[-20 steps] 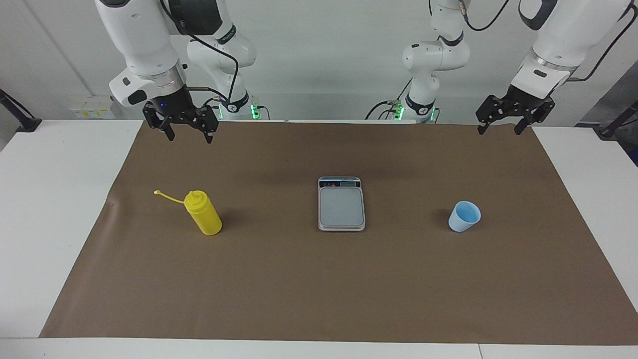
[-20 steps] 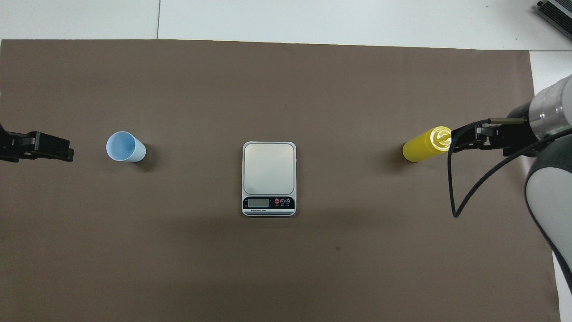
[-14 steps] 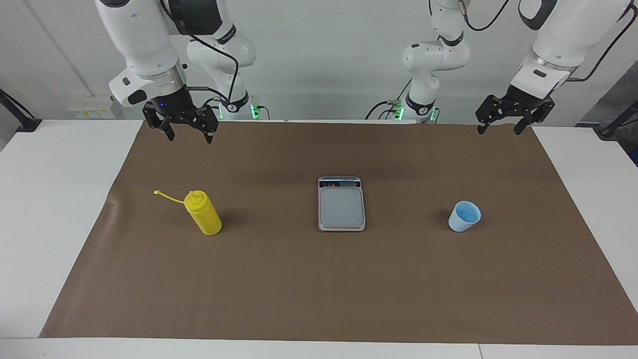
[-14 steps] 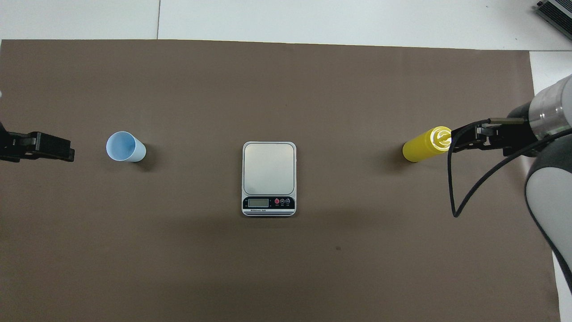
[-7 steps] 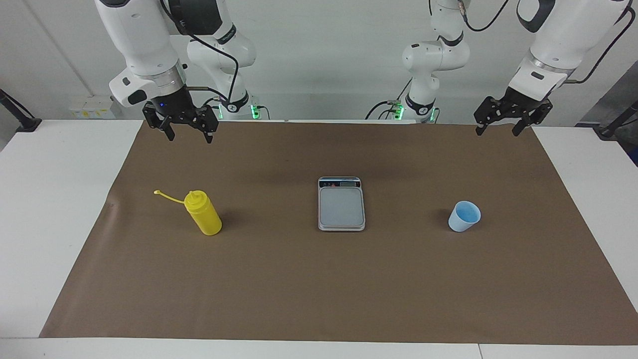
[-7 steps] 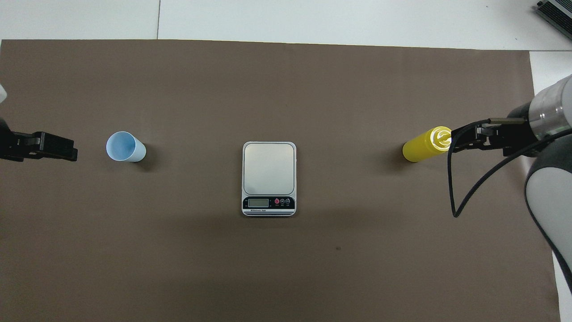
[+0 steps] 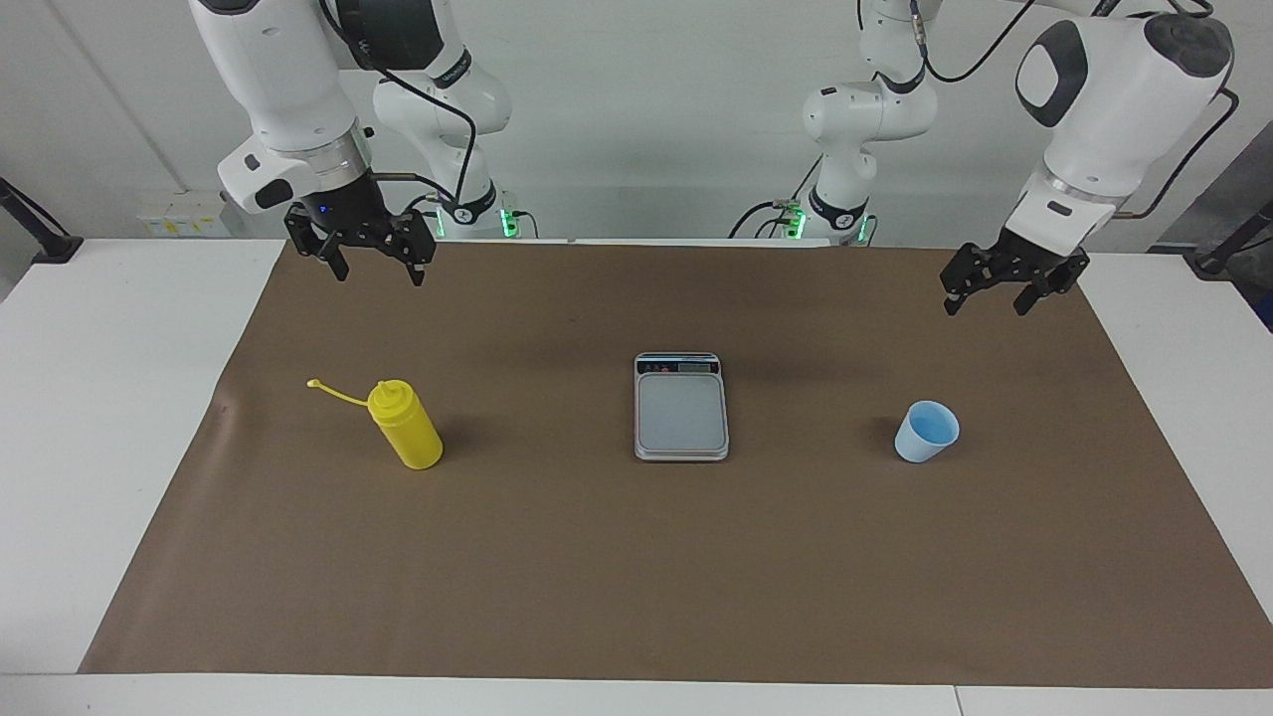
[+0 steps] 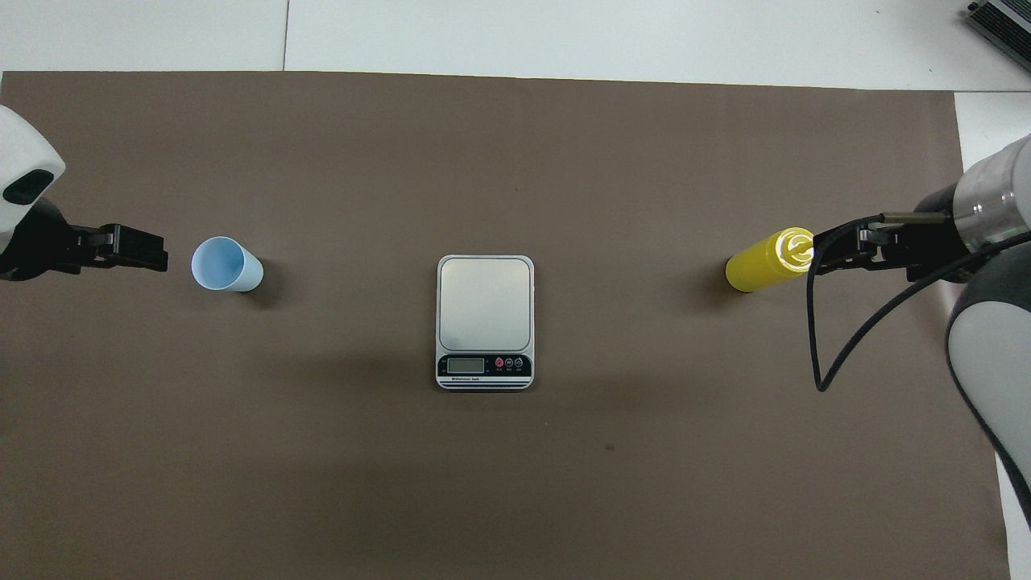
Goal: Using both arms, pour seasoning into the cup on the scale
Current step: 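Grasp the light-blue cup with the left gripper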
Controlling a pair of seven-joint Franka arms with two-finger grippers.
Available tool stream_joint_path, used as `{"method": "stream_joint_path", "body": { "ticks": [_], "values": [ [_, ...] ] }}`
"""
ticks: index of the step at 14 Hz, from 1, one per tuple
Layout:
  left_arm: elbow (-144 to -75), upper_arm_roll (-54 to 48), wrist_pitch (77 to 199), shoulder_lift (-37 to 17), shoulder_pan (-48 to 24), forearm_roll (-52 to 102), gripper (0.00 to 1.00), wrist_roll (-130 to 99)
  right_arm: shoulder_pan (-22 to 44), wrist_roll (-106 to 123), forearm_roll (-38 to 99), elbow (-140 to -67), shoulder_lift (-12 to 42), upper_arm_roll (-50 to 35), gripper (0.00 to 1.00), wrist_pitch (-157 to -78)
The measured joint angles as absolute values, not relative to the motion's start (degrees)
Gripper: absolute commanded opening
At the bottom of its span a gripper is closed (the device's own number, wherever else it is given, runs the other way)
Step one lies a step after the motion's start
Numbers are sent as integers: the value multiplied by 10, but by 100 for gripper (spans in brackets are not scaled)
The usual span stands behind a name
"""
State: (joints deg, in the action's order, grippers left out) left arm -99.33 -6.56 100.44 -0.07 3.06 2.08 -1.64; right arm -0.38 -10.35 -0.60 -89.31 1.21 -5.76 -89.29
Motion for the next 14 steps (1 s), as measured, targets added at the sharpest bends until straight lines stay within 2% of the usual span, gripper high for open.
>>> {"method": "stream_joint_path", "body": {
  "ticks": [4,6,10,14],
  "values": [
    [-1002,-64,1075,-64,47,21,100,-26,-4,-103,-6,-893,12,-58,100,-893],
    [-1034,-64,1138,-86,55,21,100,-32,-4,-103,-6,-893,12,-58,100,-893],
    [-1116,-64,1223,-94,60,21,100,-69,-4,-103,-6,-893,12,-58,100,-893],
    [-1145,-65,1255,-107,60,21,100,-90,-4,-103,-6,-893,12,-58,100,-893]
  ]
}}
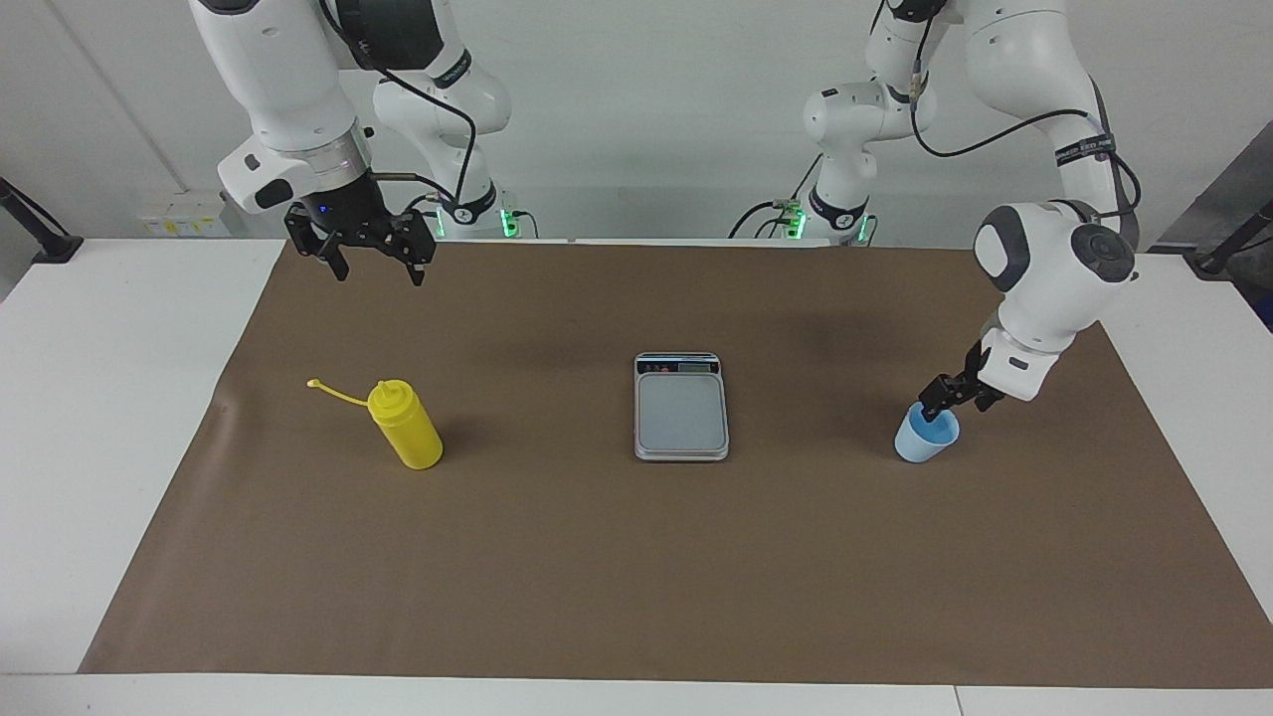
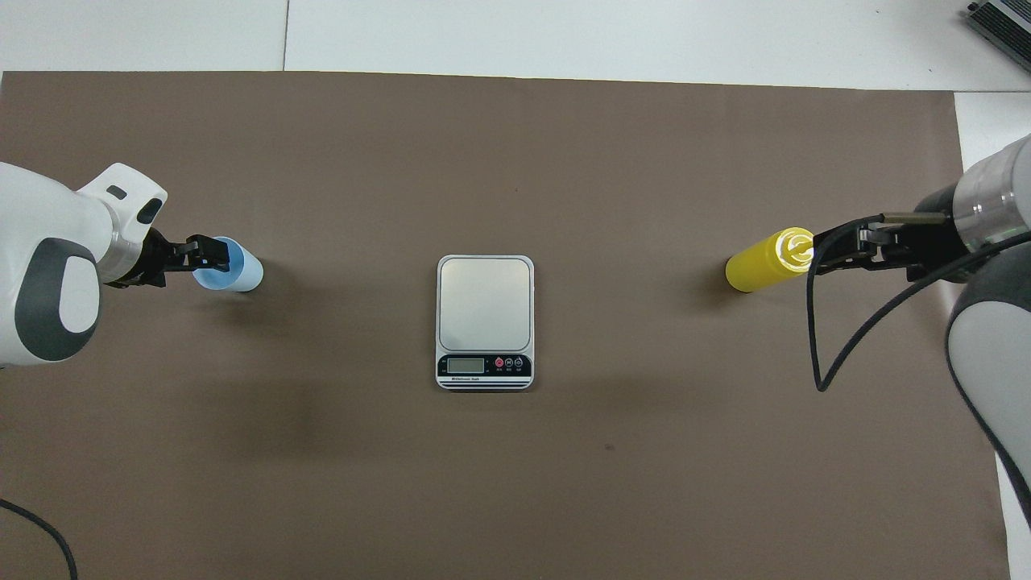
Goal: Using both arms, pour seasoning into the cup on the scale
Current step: 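Grasp the light-blue cup with the left gripper, then carry the cup with the left gripper onto the scale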
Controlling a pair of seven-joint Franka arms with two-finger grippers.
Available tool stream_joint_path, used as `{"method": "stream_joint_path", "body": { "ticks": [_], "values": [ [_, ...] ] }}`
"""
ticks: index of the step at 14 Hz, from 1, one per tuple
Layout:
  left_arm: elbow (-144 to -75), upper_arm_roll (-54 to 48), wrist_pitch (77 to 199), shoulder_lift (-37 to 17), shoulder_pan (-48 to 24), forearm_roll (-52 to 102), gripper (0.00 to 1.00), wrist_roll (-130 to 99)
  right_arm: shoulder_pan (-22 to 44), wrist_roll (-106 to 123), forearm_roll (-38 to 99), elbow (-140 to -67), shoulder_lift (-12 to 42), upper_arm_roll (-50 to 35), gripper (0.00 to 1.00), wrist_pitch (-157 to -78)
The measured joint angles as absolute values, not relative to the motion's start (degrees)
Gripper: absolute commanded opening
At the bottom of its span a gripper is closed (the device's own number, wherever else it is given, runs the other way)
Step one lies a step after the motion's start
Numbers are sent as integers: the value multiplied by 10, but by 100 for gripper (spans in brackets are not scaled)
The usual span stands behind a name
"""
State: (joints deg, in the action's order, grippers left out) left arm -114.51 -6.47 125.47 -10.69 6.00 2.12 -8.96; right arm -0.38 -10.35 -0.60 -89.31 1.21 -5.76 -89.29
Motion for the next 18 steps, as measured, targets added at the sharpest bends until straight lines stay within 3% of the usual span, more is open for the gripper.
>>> {"method": "stream_joint_path", "body": {
  "ticks": [3,5,7,14,18],
  "values": [
    [-1167,-65,1276,-117,60,21,100,-101,-4,-103,-6,-893,12,-58,100,-893],
    [-1170,-65,1283,-122,60,21,43,-112,-4,-103,-6,-893,12,-58,100,-893],
    [-1171,-66,1287,-123,60,21,0,-122,-4,-103,-6,-893,12,-58,100,-893],
    [-1159,-68,1287,-123,60,22,0,-103,-4,-103,-6,-893,12,-58,100,-893],
    [-1084,-73,1223,-121,58,22,0,-100,-4,-103,-6,-893,12,-58,100,-893]
  ]
}}
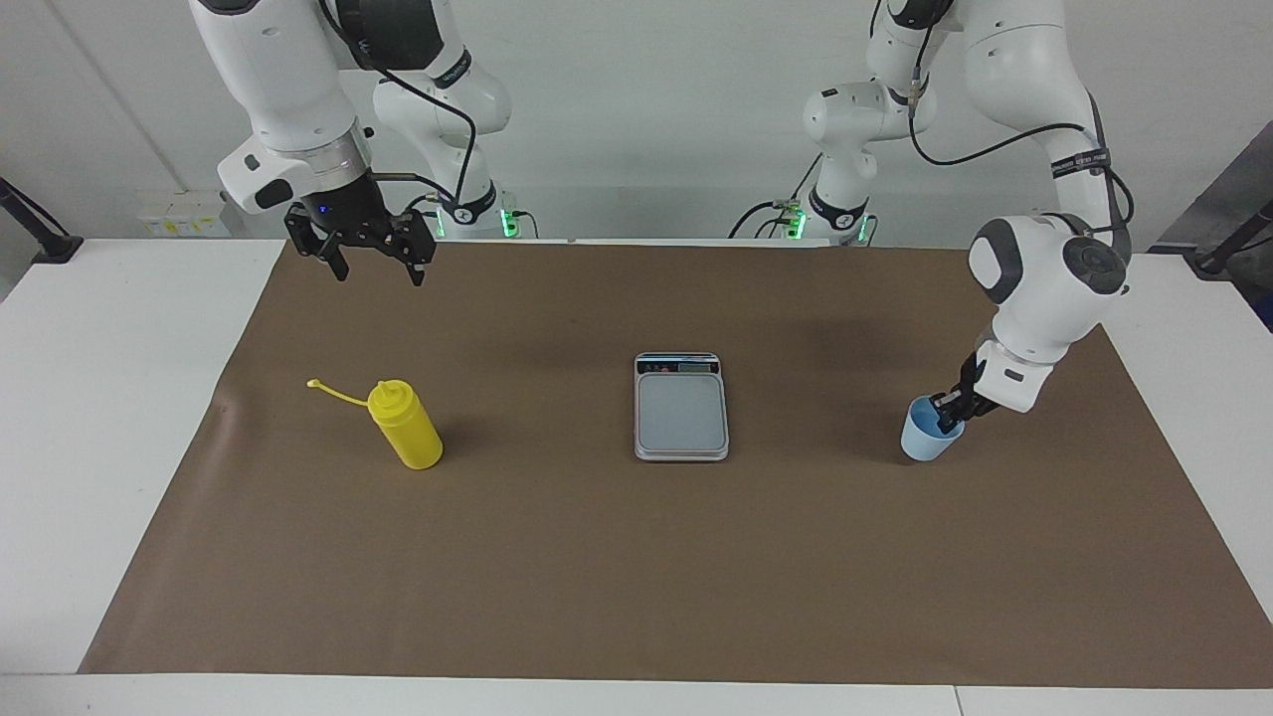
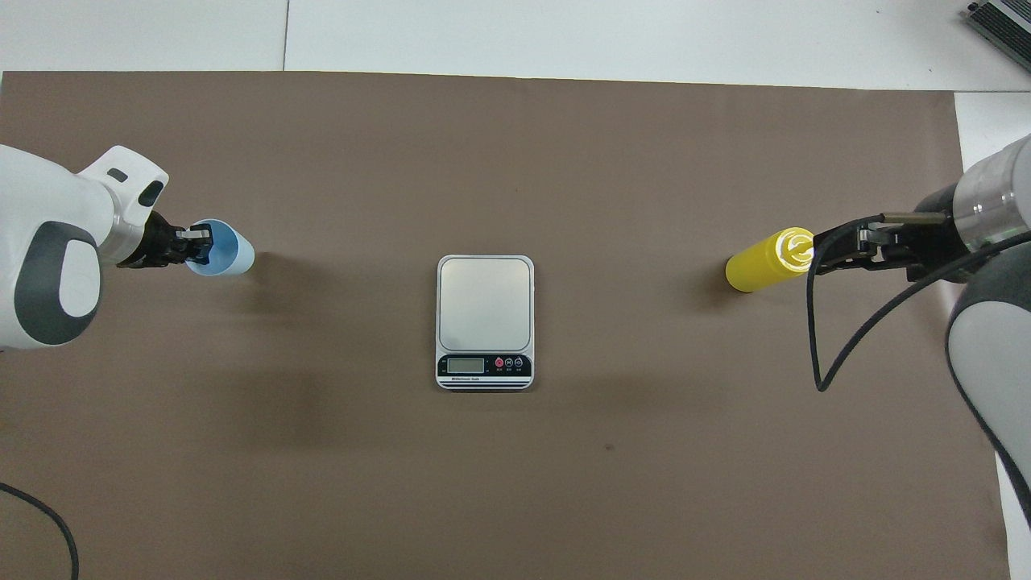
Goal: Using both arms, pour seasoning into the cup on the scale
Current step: 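Carry the cup with the left gripper onto the scale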
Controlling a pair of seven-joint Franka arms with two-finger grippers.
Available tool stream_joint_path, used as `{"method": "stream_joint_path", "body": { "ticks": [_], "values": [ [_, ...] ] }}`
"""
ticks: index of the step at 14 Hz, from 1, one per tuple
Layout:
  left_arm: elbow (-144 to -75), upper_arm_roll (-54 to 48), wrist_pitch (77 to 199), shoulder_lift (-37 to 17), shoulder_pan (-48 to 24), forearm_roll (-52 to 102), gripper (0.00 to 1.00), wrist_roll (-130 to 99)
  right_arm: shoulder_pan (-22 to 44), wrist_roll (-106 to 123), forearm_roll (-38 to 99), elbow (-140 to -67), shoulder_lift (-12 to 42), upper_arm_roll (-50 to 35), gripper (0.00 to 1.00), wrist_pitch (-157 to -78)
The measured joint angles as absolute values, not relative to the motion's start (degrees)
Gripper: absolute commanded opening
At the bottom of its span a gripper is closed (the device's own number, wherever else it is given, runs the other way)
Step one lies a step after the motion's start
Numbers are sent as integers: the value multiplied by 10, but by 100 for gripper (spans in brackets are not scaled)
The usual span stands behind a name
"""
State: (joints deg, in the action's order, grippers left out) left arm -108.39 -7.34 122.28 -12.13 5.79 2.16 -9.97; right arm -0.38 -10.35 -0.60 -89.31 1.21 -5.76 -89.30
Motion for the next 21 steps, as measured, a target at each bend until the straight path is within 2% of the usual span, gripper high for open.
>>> {"method": "stream_joint_path", "body": {
  "ticks": [4,7,13,16,21],
  "values": [
    [-991,-115,1108,-112,54,24,0,-122,-4,-103,-6,-893,12,-58,100,-893],
    [-958,-167,1082,-110,28,24,0,-210,-4,-103,-6,-893,12,-58,100,-893],
    [-958,-177,1136,-120,-108,24,0,-363,-4,-103,-6,-893,12,-58,100,-893],
    [-963,-177,1163,-134,-144,24,0,-399,-4,-103,-6,-893,12,-58,100,-893],
    [-982,-176,1207,-195,-172,-12,0,-419,-4,-103,-6,-893,12,-58,100,-893]
  ]
}}
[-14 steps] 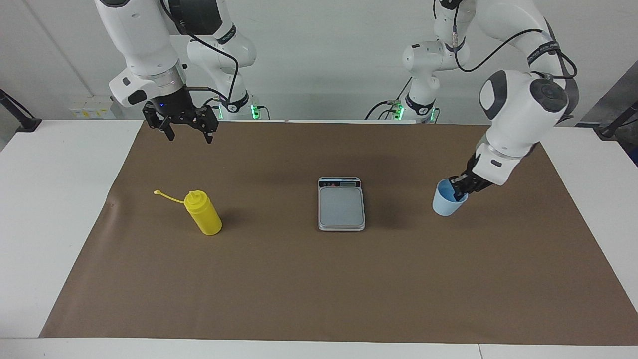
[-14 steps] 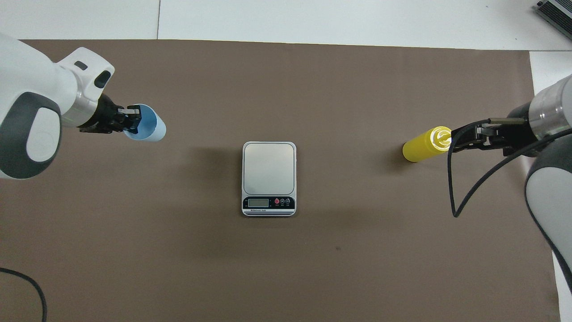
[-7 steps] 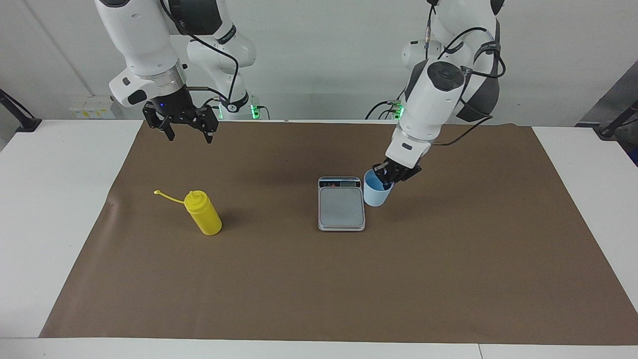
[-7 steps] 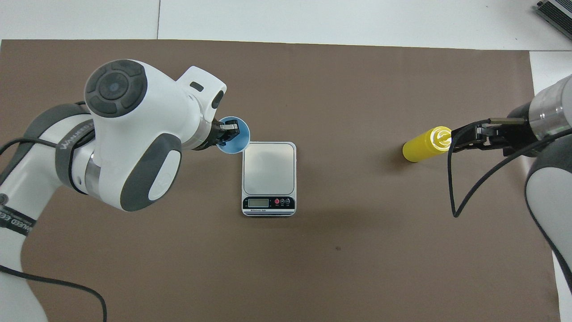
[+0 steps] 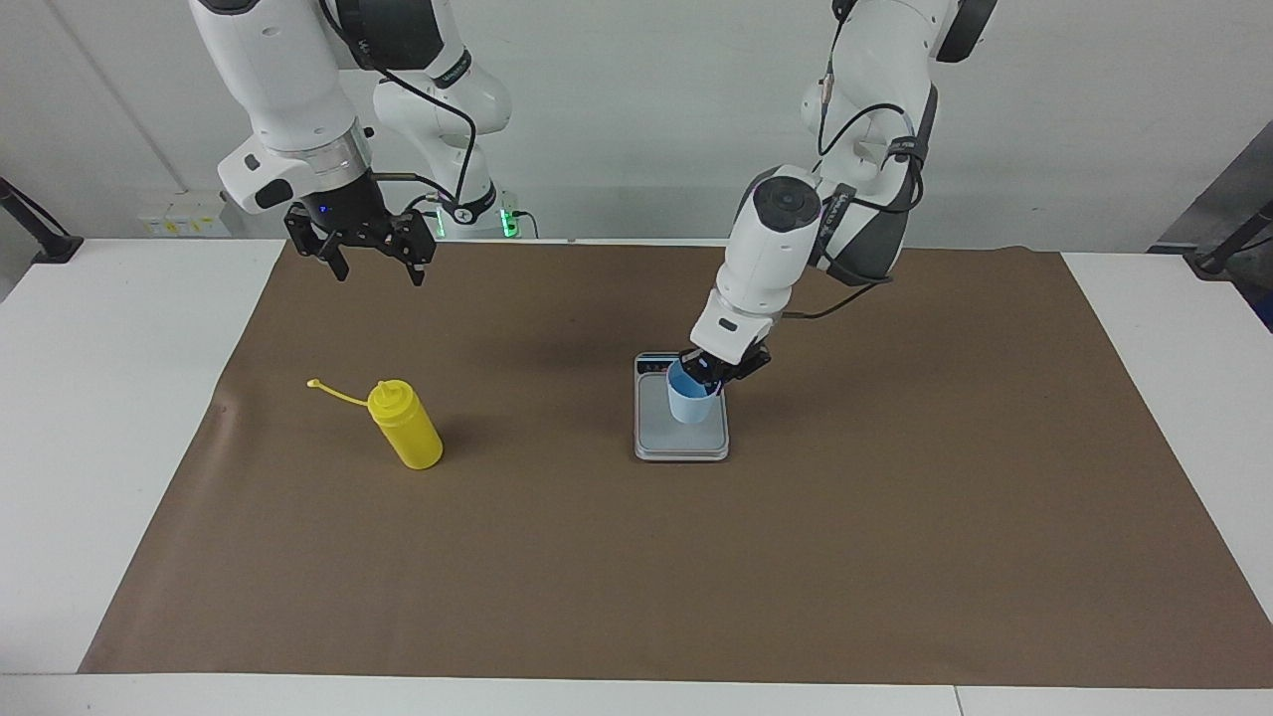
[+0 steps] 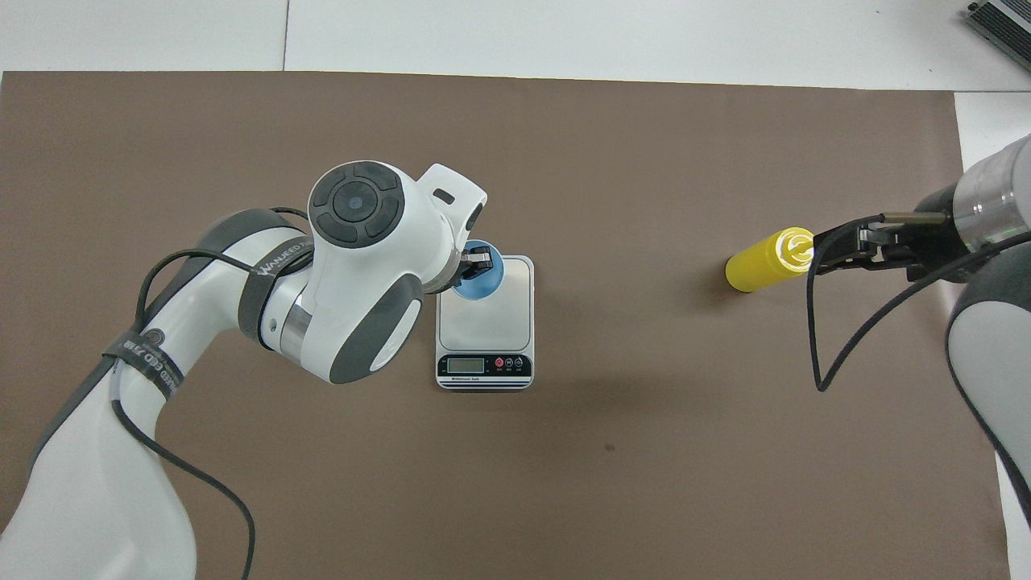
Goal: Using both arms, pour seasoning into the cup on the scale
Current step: 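Carry the cup with the left gripper onto the scale, then release the cup and withdraw the left gripper to rest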
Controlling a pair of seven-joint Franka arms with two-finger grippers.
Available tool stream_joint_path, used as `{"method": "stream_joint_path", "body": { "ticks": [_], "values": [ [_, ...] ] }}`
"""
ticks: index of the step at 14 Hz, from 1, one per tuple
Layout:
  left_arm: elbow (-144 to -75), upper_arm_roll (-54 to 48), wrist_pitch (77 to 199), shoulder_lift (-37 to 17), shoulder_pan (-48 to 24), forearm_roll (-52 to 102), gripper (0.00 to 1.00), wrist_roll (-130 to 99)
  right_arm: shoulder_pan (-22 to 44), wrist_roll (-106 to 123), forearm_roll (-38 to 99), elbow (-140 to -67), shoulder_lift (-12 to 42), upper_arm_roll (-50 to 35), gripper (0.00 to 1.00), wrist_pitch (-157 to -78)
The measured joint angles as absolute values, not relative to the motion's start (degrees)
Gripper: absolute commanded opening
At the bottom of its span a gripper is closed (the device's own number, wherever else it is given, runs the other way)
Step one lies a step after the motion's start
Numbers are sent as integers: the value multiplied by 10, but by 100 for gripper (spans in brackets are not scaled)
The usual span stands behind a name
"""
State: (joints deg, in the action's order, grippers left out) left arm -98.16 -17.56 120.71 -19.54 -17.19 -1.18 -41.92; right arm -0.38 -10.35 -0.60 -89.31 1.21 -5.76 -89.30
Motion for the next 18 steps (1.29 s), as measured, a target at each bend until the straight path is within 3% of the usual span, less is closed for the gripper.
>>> {"method": "stream_joint_path", "body": {
  "ticks": [9,10,11,12,18],
  "values": [
    [-1010,-176,1230,-202,-189,-16,0,-429,-4,-103,-6,-893,12,-58,100,-893],
    [-1013,-176,1231,-202,-192,-16,7,-429,-4,-103,-6,-893,12,-58,100,-893],
    [-1016,-176,1235,-202,-194,-16,41,-429,-4,-103,-6,-893,12,-58,100,-893],
    [-1018,-176,1240,-202,-195,-16,99,-430,-4,-103,-6,-893,12,-58,100,-893],
    [-1014,-164,1243,-190,-183,-19,100,-430,-4,-103,-6,-893,12,-58,100,-893]
  ]
}}
